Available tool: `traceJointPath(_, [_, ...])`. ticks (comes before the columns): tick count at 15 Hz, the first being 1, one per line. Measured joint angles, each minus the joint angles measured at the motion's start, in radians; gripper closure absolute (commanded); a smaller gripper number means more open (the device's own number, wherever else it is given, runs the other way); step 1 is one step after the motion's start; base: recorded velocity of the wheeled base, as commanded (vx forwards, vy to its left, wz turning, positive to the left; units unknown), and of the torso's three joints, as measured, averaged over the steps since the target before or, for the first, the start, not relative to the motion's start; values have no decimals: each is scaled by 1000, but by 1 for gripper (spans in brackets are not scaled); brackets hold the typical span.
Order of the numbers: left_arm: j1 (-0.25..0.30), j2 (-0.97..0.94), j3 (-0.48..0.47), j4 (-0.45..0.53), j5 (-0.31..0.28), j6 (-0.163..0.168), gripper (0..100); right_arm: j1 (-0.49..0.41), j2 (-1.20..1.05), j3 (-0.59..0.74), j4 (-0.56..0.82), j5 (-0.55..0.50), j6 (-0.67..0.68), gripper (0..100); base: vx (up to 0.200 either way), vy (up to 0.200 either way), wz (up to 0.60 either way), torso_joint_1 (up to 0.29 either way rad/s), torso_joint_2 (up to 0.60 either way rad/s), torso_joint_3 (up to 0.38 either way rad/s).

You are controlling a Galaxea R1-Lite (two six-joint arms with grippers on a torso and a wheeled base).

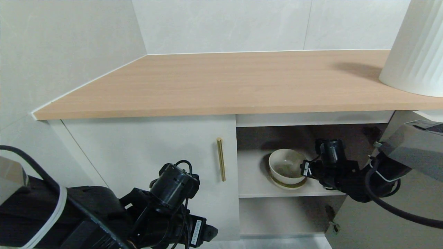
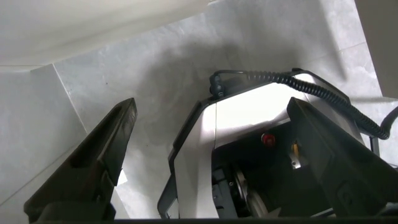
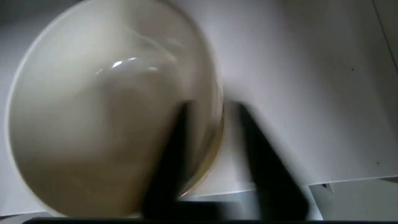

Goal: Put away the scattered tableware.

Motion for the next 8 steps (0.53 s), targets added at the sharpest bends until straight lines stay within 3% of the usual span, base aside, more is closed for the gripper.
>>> traceJointPath(8, [13, -47, 6, 3, 27, -1, 0, 13, -75, 72, 9, 11, -11, 0, 0, 0, 0, 0, 0, 0])
